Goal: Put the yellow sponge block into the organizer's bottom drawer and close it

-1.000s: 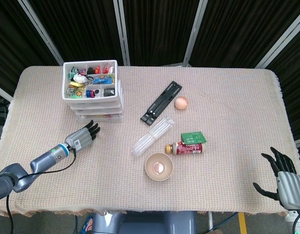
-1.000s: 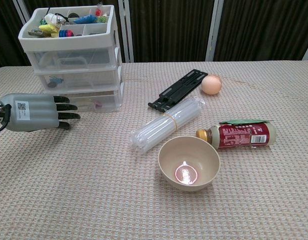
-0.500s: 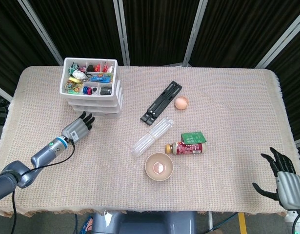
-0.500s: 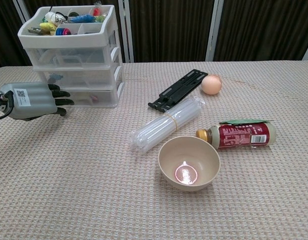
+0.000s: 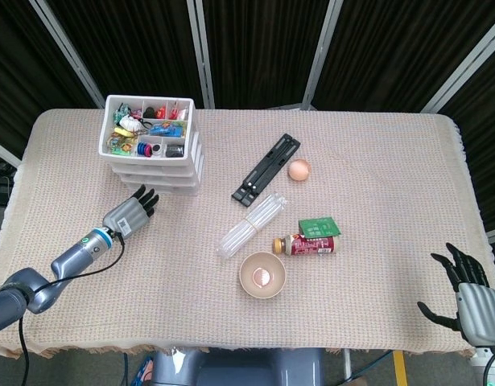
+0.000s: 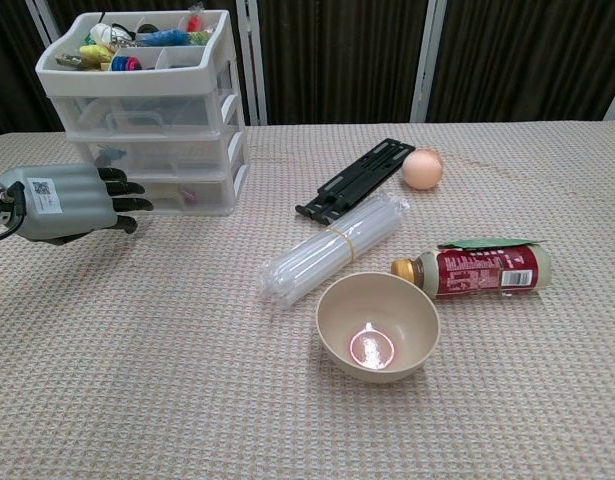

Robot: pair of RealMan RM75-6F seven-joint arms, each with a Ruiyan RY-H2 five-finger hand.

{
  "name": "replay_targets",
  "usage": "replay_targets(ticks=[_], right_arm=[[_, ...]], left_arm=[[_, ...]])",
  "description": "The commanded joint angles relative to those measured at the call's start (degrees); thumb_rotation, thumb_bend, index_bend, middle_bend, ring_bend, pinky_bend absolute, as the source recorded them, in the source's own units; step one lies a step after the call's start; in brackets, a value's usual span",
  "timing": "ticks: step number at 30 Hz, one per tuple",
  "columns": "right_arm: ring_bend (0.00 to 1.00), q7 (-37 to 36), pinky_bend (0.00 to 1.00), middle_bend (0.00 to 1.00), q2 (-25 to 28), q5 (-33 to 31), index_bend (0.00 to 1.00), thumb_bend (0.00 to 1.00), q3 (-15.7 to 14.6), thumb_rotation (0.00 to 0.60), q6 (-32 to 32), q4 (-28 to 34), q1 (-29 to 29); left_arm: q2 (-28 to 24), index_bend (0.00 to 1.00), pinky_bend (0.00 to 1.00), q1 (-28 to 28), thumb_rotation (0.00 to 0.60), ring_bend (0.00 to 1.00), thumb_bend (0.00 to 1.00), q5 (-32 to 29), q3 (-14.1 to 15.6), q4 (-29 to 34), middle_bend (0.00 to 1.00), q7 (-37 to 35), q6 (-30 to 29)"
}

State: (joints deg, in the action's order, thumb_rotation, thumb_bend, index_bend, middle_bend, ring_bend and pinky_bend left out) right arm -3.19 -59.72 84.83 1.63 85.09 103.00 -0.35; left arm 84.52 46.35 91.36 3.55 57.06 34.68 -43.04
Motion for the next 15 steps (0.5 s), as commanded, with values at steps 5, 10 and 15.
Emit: replay_targets(ticks=[5, 10, 15], right_arm=[[0.0, -0.14, 0.0, 0.0, 0.07, 0.24, 0.17, 0.1, -0.04, 0.6, 0.18, -0.06, -0.07], [0.0, 0.11, 0.0, 0.0, -0.01, 0.36, 0.17, 0.1, -0.07, 0.6, 0.18, -0.06, -0.05], [0.0, 0.58, 0.0, 0.0, -0.1, 0.21, 0.17, 0.1, 0.02, 0.6, 0.24, -0.14, -0.05]], left_arm=[[-7.06, 0.21, 0.1, -4.29, 0.6, 0.0, 0.92, 2.99, 1.13, 11.8, 0.04, -4.29, -11.61], [-11.7, 0.18, 0.07, -10.22, 0.6, 0.0, 0.57, 2.41, 0.78, 20.85, 0.02, -6.11, -22.22], [-13.84, 0.14, 0.03, -17.26, 0.6, 0.0, 0.29, -0.14, 0.14, 28.71, 0.0, -8.09, -32.27]])
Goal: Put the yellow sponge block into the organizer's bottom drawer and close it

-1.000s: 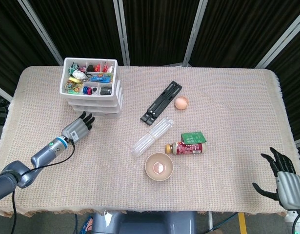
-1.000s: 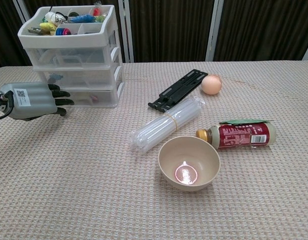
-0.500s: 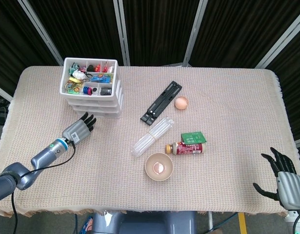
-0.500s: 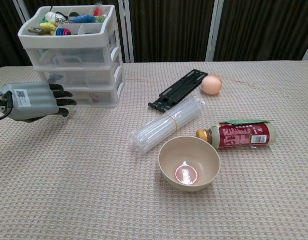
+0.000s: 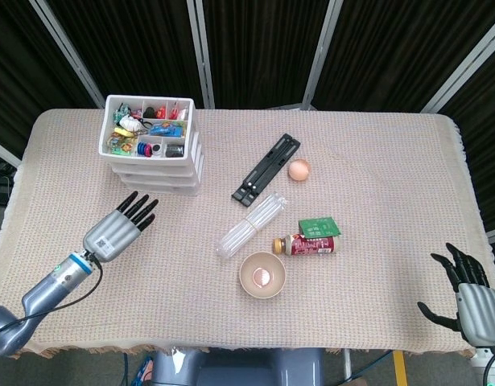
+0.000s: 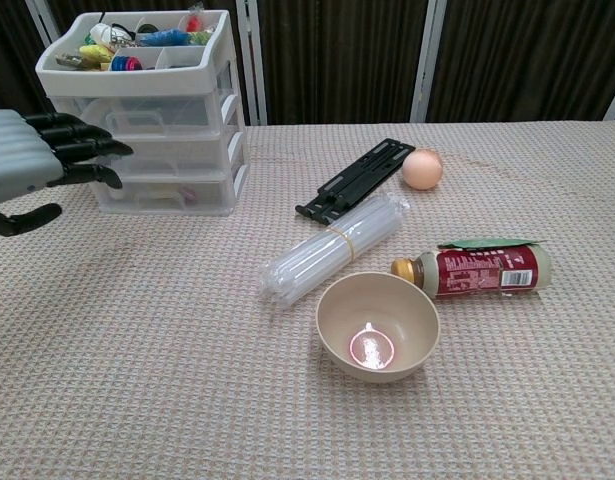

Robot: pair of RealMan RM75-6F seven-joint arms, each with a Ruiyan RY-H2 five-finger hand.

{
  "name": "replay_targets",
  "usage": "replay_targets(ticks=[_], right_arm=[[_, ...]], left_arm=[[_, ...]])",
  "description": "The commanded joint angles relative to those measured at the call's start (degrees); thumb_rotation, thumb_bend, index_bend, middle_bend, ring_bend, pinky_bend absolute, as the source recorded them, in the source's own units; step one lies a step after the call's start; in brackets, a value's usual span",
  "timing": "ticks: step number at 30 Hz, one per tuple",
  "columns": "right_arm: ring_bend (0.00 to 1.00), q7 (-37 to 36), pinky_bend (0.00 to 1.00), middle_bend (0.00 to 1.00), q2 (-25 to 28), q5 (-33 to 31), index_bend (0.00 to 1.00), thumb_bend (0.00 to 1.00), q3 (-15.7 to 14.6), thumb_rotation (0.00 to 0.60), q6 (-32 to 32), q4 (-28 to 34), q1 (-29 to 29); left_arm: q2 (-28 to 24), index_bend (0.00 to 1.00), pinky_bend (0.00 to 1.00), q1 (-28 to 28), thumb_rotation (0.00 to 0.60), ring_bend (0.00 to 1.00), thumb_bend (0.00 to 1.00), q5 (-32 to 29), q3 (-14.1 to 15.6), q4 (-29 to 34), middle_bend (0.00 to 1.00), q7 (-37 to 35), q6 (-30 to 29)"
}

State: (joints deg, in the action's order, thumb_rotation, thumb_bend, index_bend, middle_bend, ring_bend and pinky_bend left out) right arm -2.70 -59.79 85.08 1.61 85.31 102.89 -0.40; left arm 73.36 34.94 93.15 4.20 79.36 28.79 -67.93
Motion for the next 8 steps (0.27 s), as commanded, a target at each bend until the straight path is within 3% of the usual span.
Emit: replay_targets(ticks=[1, 8], right_arm=[[0.0, 0.19, 0.0, 0.0, -0.07, -0.06, 0.17, 0.1, 0.07, 0.6, 0.05, -0.04, 0.01], [0.0, 1.41, 0.0, 0.0, -0.64, 0.07, 0.16, 0.1, 0.26, 0.6, 0.24, -0.21, 0.17]], left_arm=[[-3.05, 0.13, 0.02, -7.43, 0.6, 0.0, 0.26, -2.48, -0.49, 8.04, 0.0, -3.12, -9.44], [-5.49, 0.03, 0.0, -15.56, 0.6, 0.0, 0.19, -4.59, 1.06, 15.49, 0.0, -6.45, -17.86]])
